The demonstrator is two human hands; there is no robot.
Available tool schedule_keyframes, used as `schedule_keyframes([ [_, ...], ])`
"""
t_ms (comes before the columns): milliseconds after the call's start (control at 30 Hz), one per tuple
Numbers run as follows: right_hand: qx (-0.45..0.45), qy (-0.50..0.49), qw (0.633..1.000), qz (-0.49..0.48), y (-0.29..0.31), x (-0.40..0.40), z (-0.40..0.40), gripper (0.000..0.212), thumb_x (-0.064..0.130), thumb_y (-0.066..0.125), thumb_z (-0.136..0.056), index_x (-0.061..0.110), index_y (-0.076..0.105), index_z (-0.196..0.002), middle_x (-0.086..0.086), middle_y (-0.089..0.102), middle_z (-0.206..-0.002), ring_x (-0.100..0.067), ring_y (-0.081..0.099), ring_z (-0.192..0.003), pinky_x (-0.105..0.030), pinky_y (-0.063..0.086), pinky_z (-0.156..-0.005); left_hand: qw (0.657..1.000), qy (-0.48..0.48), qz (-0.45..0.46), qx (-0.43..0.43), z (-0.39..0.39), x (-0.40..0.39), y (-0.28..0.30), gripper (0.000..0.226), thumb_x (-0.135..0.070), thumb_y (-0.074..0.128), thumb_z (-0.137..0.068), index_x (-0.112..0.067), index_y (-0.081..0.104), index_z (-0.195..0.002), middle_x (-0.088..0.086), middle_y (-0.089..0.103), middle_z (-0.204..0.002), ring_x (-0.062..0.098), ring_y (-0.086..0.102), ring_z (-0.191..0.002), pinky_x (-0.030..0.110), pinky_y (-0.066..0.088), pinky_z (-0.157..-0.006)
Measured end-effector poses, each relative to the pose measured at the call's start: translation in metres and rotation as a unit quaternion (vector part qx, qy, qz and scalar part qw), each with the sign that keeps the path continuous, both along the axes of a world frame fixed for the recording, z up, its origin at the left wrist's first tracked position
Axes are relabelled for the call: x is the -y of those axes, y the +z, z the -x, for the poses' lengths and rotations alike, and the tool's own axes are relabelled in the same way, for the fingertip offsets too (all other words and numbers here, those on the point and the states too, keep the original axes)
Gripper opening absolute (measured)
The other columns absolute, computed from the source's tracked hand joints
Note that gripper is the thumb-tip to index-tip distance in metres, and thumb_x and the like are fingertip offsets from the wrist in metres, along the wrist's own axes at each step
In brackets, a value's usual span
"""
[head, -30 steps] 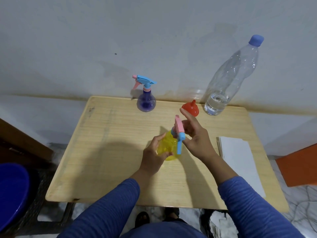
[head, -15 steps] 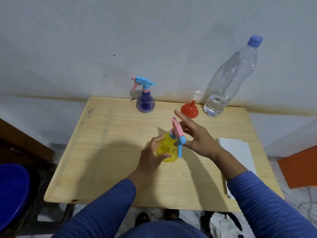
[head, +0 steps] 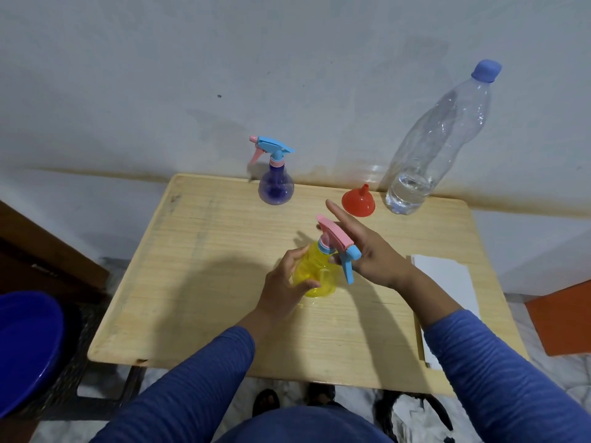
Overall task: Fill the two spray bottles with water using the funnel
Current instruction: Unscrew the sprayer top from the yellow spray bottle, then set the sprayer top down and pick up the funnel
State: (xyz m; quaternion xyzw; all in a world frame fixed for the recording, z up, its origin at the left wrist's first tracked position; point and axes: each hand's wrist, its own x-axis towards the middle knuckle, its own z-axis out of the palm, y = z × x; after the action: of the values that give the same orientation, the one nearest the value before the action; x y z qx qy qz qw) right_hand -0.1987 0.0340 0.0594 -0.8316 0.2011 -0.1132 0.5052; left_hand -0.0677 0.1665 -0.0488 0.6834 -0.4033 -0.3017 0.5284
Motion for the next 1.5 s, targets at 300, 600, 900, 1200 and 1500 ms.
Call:
schedule_keyframes([
  [300, 0.09, -0.009, 0.996, -0.023, 0.031, 0.008, -0.008, 0.068, -0.007, 0.057, -0.087, 0.028, 0.031, -0.139, -0.003, 0.056, -0.126, -0.006, 0.06, -0.113, -0.02, 0.047, -0.094, 1.0, -0.007, 0.006, -0.008, 0.0, 0.001, -0.003, 0.063, -0.066, 0.069, -0.062, -0.061, 0.04, -0.118, -0.019, 0.054, -0.126, 0.002, 0.051, -0.12, 0.019, 0.039, -0.097],
  [600, 0.12, -0.007, 0.989, 0.081, 0.089, 0.025, -0.056, 0.07, 0.016, 0.065, -0.088, 0.044, 0.026, -0.139, -0.01, 0.051, -0.12, -0.006, 0.052, -0.104, -0.02, 0.045, -0.098, 1.0, 0.007, 0.012, -0.019, 0.002, 0.002, -0.002, 0.066, -0.061, 0.072, -0.062, -0.057, 0.043, -0.121, -0.015, 0.055, -0.129, 0.003, 0.05, -0.122, 0.03, 0.04, -0.103],
  [900, 0.078, 0.05, 0.974, 0.208, 0.13, 0.059, -0.107, 0.061, 0.022, 0.062, -0.089, 0.036, 0.035, -0.142, -0.009, 0.051, -0.123, -0.001, 0.047, -0.095, -0.006, 0.04, -0.088, 1.0, 0.02, -0.01, 0.006, 0.006, 0.0, 0.002, 0.068, -0.073, 0.067, -0.058, -0.061, 0.04, -0.12, -0.013, 0.053, -0.132, 0.006, 0.05, -0.122, 0.034, 0.043, -0.103],
  [1200, -0.159, 0.082, 0.969, 0.168, -0.008, 0.094, -0.087, 0.061, 0.021, 0.065, -0.087, 0.032, 0.038, -0.141, -0.011, 0.051, -0.127, -0.017, 0.048, -0.095, -0.021, 0.035, -0.087, 0.996, 0.051, -0.067, 0.011, 0.012, -0.002, 0.013, 0.064, -0.043, 0.075, -0.063, -0.067, 0.039, -0.111, -0.031, 0.057, -0.112, -0.002, 0.057, -0.107, 0.019, 0.044, -0.089],
  [1500, -0.215, 0.049, 0.962, 0.16, -0.09, 0.102, -0.062, 0.062, 0.025, 0.063, -0.087, 0.029, 0.036, -0.143, -0.017, 0.054, -0.12, -0.031, 0.052, -0.109, -0.033, 0.039, -0.09, 0.993, 0.07, -0.092, -0.006, 0.016, 0.001, 0.017, 0.063, -0.045, 0.072, -0.062, -0.063, 0.04, -0.113, -0.017, 0.058, -0.122, 0.003, 0.054, -0.116, 0.027, 0.043, -0.101],
])
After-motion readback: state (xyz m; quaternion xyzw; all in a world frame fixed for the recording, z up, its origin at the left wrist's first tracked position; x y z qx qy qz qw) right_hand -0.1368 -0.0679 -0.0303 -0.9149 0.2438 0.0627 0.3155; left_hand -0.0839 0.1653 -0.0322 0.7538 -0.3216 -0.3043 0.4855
